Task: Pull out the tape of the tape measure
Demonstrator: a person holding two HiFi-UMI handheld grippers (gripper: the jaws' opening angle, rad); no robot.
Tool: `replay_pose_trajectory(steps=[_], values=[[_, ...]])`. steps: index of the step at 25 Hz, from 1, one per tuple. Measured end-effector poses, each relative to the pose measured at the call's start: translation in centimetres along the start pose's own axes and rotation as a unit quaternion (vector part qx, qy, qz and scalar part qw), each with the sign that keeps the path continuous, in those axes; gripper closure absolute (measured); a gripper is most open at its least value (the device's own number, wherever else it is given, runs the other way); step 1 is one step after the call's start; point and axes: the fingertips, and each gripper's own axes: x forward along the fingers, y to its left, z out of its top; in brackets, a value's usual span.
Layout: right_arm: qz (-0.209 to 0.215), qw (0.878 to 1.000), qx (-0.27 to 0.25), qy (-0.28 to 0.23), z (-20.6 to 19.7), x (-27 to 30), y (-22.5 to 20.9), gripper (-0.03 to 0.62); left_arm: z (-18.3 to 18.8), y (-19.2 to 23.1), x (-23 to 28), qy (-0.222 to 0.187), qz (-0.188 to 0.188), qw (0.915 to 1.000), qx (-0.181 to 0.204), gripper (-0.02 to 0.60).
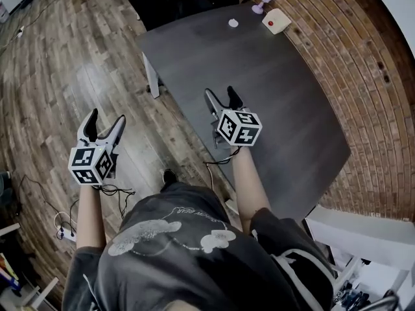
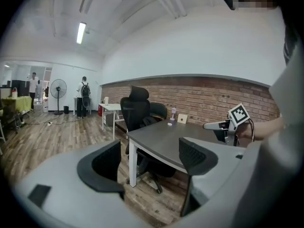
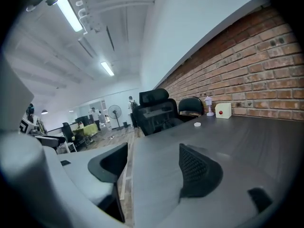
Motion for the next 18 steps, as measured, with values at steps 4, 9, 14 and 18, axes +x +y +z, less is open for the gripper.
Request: replay_pose_trajectory(steps=[4,9,14,18], values=[[-0.007,1.000,0.012,-0.002,1.2,2.3,-3.3,0.270,2.2,-0.6,4.8,-0.007,-0.013,0.9998,0.011,0.206],[-0.017,1.000,0.017,-0.009,2.2,3.4,-5.9,0.270,3.4,-1.7,9.7,-0.004,-0.041,0.9988,0.028,0.206],[-0.038,0.999,0.021,-0.012,2.5,4.5,-8.4,0.270,4.9,-4.3,15.1,-0.003,-0.099,0.9941,0.046,0.206],[-0.060,0.998,0.016,-0.016,3.4,6.3,-10.4,0.270,6.9,-5.0,20.7,0.003,-0.139,0.9879,0.068,0.206]])
